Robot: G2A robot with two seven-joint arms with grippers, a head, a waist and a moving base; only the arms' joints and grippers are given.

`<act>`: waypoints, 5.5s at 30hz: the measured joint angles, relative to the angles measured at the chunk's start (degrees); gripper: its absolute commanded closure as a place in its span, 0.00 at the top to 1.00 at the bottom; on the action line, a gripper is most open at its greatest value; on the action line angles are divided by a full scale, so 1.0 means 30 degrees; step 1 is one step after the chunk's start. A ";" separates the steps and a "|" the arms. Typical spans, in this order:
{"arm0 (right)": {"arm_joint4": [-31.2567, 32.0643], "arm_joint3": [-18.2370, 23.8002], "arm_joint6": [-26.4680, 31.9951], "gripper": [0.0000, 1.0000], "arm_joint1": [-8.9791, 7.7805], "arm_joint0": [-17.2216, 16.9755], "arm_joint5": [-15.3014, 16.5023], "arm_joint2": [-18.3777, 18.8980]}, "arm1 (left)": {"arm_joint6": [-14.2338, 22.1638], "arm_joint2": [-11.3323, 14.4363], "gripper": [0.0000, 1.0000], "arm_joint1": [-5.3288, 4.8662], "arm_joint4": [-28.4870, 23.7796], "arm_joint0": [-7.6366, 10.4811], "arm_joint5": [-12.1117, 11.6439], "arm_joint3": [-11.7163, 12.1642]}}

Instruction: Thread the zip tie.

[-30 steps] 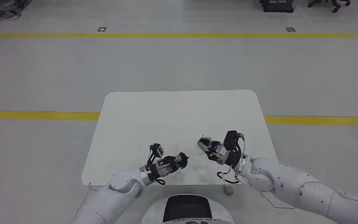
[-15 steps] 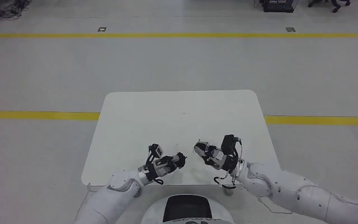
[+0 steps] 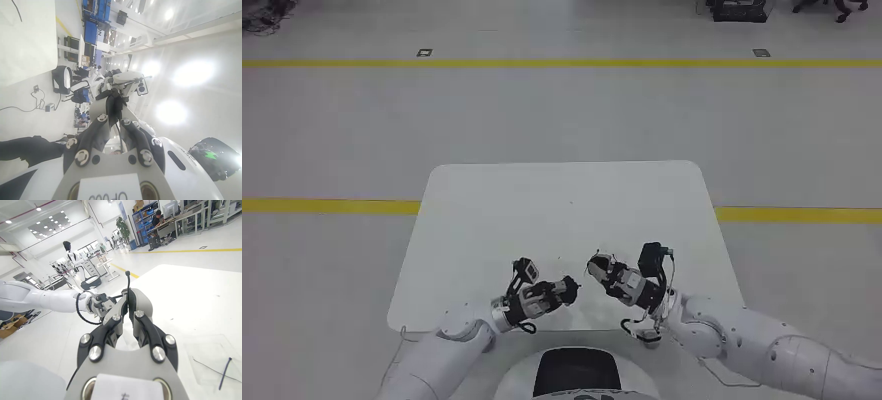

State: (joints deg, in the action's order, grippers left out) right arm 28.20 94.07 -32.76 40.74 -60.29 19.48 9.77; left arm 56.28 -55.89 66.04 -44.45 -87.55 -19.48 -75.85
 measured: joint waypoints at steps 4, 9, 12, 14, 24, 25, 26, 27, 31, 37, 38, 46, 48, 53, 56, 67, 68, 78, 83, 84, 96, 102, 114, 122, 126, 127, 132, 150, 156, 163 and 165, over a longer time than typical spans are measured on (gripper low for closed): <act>-0.0157 0.0172 -0.0157 0.00 -0.0052 -0.0072 0.0000 -0.0010 | 0.0381 -0.0256 0.00 0.0078 0.0334 -0.0053 0.0001 -0.0006; -0.0152 0.0576 -0.0085 0.00 -0.0178 -0.0082 0.0000 -0.0008 | 0.0243 -0.0573 0.00 0.0187 0.1124 -0.0130 0.0001 0.0083; -0.0129 0.0617 -0.0050 0.00 -0.0193 -0.0073 0.0000 -0.0008 | 0.0290 -0.0706 0.00 0.0280 0.1160 -0.0204 0.0001 0.0114; -0.0129 0.0610 -0.0051 0.00 -0.0191 -0.0073 0.0000 -0.0008 | 0.0507 -0.0767 0.00 0.0349 0.0999 -0.0295 0.0001 0.0000; 0.0013 0.0898 -0.0158 0.00 -0.0136 -0.0725 0.0000 0.0540 | 0.1102 -0.1156 0.00 0.0592 0.0890 -0.0387 0.0001 0.0264; 0.0071 0.0933 -0.0185 0.00 -0.0163 -0.0775 0.0000 0.0581 | 0.1131 -0.1183 0.00 0.0612 0.0889 -0.0376 0.0001 0.0307; 0.0123 0.0972 -0.0215 0.00 -0.0193 -0.0819 0.0000 0.0616 | 0.1152 -0.1206 0.00 0.0633 0.0882 -0.0367 0.0001 0.0344; 0.0176 0.1012 -0.0255 0.00 -0.0240 -0.0869 0.0000 0.0652 | 0.1174 -0.1232 0.00 0.0661 0.0872 -0.0360 0.0001 0.0381; 0.0327 0.1142 -0.0337 0.00 -0.0410 -0.0967 0.0000 0.0707 | 0.1313 -0.1269 0.00 0.0746 0.0855 -0.0364 0.0001 0.0468; 0.0521 0.1347 -0.0239 0.00 -0.0598 -0.0917 0.0000 0.0505 | 0.1340 -0.1268 0.00 0.0753 0.0870 -0.0361 0.0001 0.0484; 0.0531 0.1361 -0.0236 0.00 -0.0610 -0.0898 0.0000 0.0458 | 0.1340 -0.1268 0.00 0.0752 0.0870 -0.0361 0.0001 0.0484; 0.0545 0.1316 -0.0310 0.00 -0.0601 -0.0633 0.0000 0.0029 | 0.1339 -0.1268 0.00 0.0752 0.0870 -0.0361 0.0001 0.0483; 0.0535 0.1297 -0.0324 0.00 -0.0589 -0.0593 0.0000 -0.0012 | 0.1339 -0.1268 0.00 0.0752 0.0870 -0.0361 0.0001 0.0483; 0.0582 0.1288 -0.0255 0.00 -0.0555 -0.0611 0.0000 -0.0009 | 0.1339 -0.1268 0.00 0.0752 0.0869 -0.0361 0.0001 0.0483; 0.0614 0.1283 -0.0223 0.00 -0.0532 -0.0631 0.0000 -0.0009 | 0.1339 -0.1268 0.00 0.0752 0.0869 -0.0361 0.0001 0.0483; 0.0618 0.1224 -0.0217 0.00 -0.0439 -0.0678 0.0000 -0.0008 | 0.1339 -0.1268 0.00 0.0752 0.0869 -0.0361 0.0001 0.0483; 0.0618 0.1218 -0.0223 0.00 -0.0432 -0.0679 0.0000 -0.0008 | 0.1339 -0.1268 0.00 0.0752 0.0869 -0.0361 0.0001 0.0483; 0.0607 0.1112 -0.0218 0.00 -0.0355 -0.0638 0.0000 -0.0009 | 0.1339 -0.1268 0.00 0.0752 0.0869 -0.0361 0.0001 0.0483; 0.0536 0.1065 -0.0118 0.00 -0.0298 -0.0637 0.0000 -0.0009 | 0.1339 -0.1268 0.00 0.0752 0.0869 -0.0361 0.0001 0.0483; 0.0526 0.1052 -0.0103 0.00 -0.0287 -0.0636 0.0000 -0.0009 | 0.1339 -0.1268 0.00 0.0752 0.0869 -0.0361 0.0001 0.0483; 0.0419 0.0855 0.0009 0.00 -0.0165 -0.0636 0.0000 -0.0009 | 0.1339 -0.1268 0.00 0.0752 0.0869 -0.0361 0.0001 0.0483; 0.0341 0.0774 0.0134 0.00 -0.0113 -0.0627 0.0000 -0.0009 | 0.1339 -0.1268 0.00 0.0752 0.0869 -0.0361 0.0001 0.0483; 0.0328 0.0676 0.0457 0.00 -0.0115 -0.0634 0.0000 -0.0009 | 0.1339 -0.1268 0.00 0.0752 0.0869 -0.0361 0.0001 0.0483; 0.0250 0.0689 0.0773 0.00 -0.0135 -0.0679 0.0000 -0.0009 | 0.1339 -0.1268 0.00 0.0752 0.0869 -0.0361 0.0001 0.0483; 0.0169 0.0759 0.0758 0.00 -0.0116 -0.0710 0.0000 -0.0009 | 0.1339 -0.1268 0.00 0.0752 0.0869 -0.0361 0.0001 0.0483; 0.0168 0.0763 0.0766 0.00 -0.0110 -0.0711 0.0000 -0.0009 | 0.1339 -0.1268 0.00 0.0752 0.0869 -0.0361 0.0001 0.0483; 0.0182 0.0815 0.0926 0.00 -0.0061 -0.0706 0.0000 -0.0009 | 0.1339 -0.1268 0.00 0.0752 0.0869 -0.0361 0.0001 0.0483; 0.0022 0.0637 0.1166 0.00 -0.0143 -0.0849 0.0000 -0.0009 | 0.1339 -0.1268 0.00 0.0752 0.0869 -0.0361 0.0001 0.0483; -0.0101 0.0674 0.1521 0.00 -0.0160 -0.0914 0.0000 -0.0009 | 0.1339 -0.1268 0.00 0.0752 0.0869 -0.0361 0.0001 0.0483; -0.0115 0.0839 0.1069 0.00 -0.0143 -0.0891 0.0000 -0.0009 | 0.1339 -0.1268 0.00 0.0752 0.0869 -0.0361 0.0001 0.0483; -0.0007 0.0916 0.0821 0.00 -0.0147 -0.0889 0.0000 -0.0009 | 0.1339 -0.1268 0.00 0.0752 0.0869 -0.0361 0.0001 0.0483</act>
State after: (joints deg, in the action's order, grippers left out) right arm 28.18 96.82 -30.29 40.30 -62.96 19.48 9.74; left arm 60.29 -59.70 68.30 -41.84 -88.63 -19.48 -74.40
